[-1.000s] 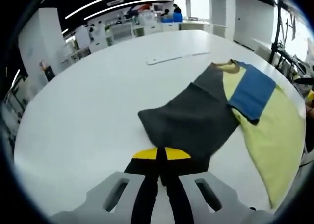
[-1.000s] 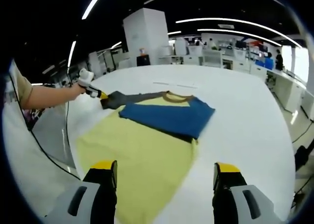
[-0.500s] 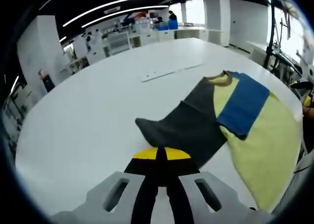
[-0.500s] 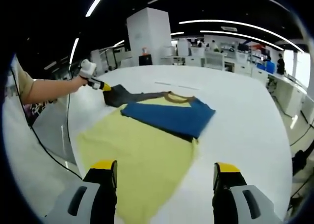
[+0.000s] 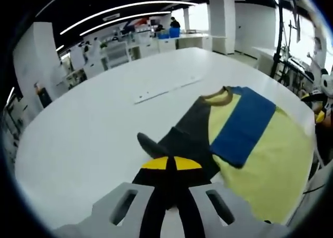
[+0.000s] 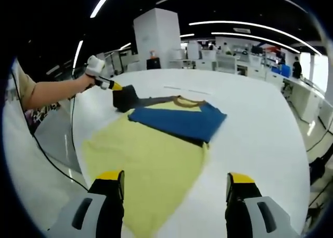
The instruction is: Fold the garment on the visible template until the final outline fits inside the template.
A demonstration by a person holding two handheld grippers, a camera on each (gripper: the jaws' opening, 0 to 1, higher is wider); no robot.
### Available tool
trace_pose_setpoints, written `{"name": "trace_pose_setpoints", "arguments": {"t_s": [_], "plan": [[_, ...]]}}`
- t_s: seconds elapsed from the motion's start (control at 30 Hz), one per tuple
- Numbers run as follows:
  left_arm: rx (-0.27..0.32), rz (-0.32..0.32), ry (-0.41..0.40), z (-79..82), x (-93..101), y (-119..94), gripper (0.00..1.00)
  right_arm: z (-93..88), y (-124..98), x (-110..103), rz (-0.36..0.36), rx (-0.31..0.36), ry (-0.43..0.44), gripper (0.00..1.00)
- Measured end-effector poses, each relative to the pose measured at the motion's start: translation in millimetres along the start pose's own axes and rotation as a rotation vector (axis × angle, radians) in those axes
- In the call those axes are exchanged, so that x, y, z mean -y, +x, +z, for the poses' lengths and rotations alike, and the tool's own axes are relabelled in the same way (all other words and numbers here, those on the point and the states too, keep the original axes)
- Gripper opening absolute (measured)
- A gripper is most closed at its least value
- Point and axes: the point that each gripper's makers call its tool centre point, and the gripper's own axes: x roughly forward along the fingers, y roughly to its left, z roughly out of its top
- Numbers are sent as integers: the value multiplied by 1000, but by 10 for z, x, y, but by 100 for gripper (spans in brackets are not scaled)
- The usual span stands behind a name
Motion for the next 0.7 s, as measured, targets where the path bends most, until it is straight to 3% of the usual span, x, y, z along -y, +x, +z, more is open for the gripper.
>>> {"name": "trace_pose_setpoints", "arguments": {"t_s": [0.7], "plan": [[35, -100, 51, 390, 594, 224, 0, -28, -29, 47, 4, 10, 17, 79]]}}
